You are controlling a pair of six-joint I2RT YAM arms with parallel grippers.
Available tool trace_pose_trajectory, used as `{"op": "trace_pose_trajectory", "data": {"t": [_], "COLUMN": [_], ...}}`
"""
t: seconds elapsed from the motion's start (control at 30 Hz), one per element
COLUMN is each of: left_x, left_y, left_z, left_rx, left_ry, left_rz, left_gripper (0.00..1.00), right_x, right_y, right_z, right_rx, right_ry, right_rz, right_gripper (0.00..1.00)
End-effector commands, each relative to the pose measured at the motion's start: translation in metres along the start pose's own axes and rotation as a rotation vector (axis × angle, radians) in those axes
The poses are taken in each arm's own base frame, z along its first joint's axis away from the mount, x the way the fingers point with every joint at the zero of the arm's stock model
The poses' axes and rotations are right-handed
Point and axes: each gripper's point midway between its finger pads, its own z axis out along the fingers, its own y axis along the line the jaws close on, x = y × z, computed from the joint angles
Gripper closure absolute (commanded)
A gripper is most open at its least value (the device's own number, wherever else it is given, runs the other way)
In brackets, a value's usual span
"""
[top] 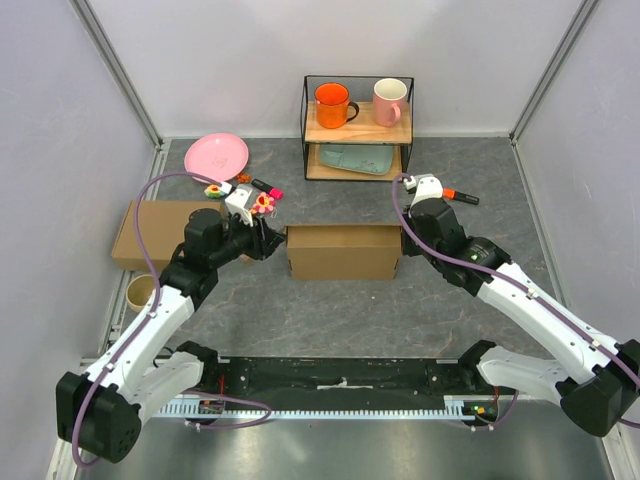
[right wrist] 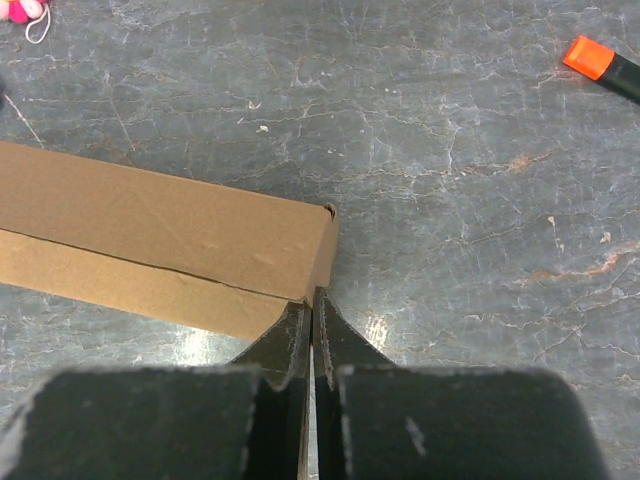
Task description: Fold the paper box
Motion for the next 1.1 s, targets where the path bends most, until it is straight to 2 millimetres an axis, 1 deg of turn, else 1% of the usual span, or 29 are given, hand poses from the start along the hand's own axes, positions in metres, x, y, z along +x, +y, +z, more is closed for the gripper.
{"op": "trace_pose_trajectory", "data": {"t": [0.0,0.1,0.2,0.23,0.3,0.33,0.37,0.4,0.43,0.47,0.53,0.6,0.67,0.73,0.8,0.9,1.0,1.07], "left_x": [-0.024,-0.022,-0.019,-0.019,-0.019,-0.02,-0.02,-0.021,-0.02,-0.021,-0.019,-0.019,-0.019,-0.019,-0.019,-0.02,-0.02,-0.02], "left_y": [-0.002,-0.004,-0.004,-0.005,-0.007,-0.008,-0.008,-0.008,-0.008,-0.008,-0.007,-0.007,-0.007,-0.006,-0.006,-0.007,-0.007,-0.006], "left_z": [0.002,0.004,0.004,0.003,0.003,0.002,0.002,0.001,0.001,0.001,0.001,0.0,0.0,-0.001,-0.002,-0.002,-0.002,-0.003], "left_rx": [-0.009,-0.005,-0.007,-0.004,0.001,0.003,0.001,0.001,-0.001,-0.003,-0.006,-0.008,-0.011,-0.019,-0.021,-0.016,-0.017,-0.02], "left_ry": [-0.045,-0.036,-0.028,-0.027,-0.027,-0.03,-0.03,-0.033,-0.029,-0.032,-0.028,-0.025,-0.024,-0.024,-0.025,-0.027,-0.028,-0.027], "left_rz": [0.042,0.046,0.056,0.058,0.06,0.06,0.06,0.063,0.063,0.064,0.066,0.065,0.073,0.078,0.077,0.075,0.077,0.078], "left_gripper": [0.61,0.64,0.74,0.8,0.86,0.92,0.94,0.96,0.97,0.98,0.98,0.98,0.98,0.98,0.98,0.98,0.98,0.98], "right_x": [-0.011,-0.011,-0.011,-0.01,-0.011,-0.01,-0.011,-0.011,-0.012,-0.012,-0.014,-0.018,-0.021,-0.02,-0.018,-0.012,-0.011,-0.01], "right_y": [0.013,0.013,0.014,0.012,0.01,0.008,0.007,0.005,0.005,0.002,-0.001,-0.006,-0.011,-0.014,-0.015,-0.013,-0.01,-0.011], "right_z": [-0.005,-0.005,-0.006,-0.006,-0.007,-0.007,-0.008,-0.009,-0.01,-0.011,-0.014,-0.017,-0.021,-0.021,-0.019,-0.014,-0.01,-0.009], "right_rx": [-0.052,-0.053,-0.053,-0.045,-0.038,-0.026,-0.02,-0.013,-0.012,0.002,0.013,0.032,0.054,0.067,0.079,0.069,0.064,0.071], "right_ry": [-0.008,-0.008,-0.006,-0.005,-0.005,-0.003,-0.007,-0.008,-0.013,-0.015,-0.023,-0.04,-0.052,-0.052,-0.047,-0.032,-0.026,-0.023], "right_rz": [0.035,0.035,0.035,0.035,0.038,0.037,0.038,0.039,0.041,0.041,0.042,0.047,0.047,0.038,0.032,0.033,0.035,0.033], "right_gripper": [1.0,1.0,1.0,1.0,0.98,0.93,0.89,0.86,0.79,0.75,0.68,0.64,0.63,0.63,0.65,0.69,0.73,0.72]}}
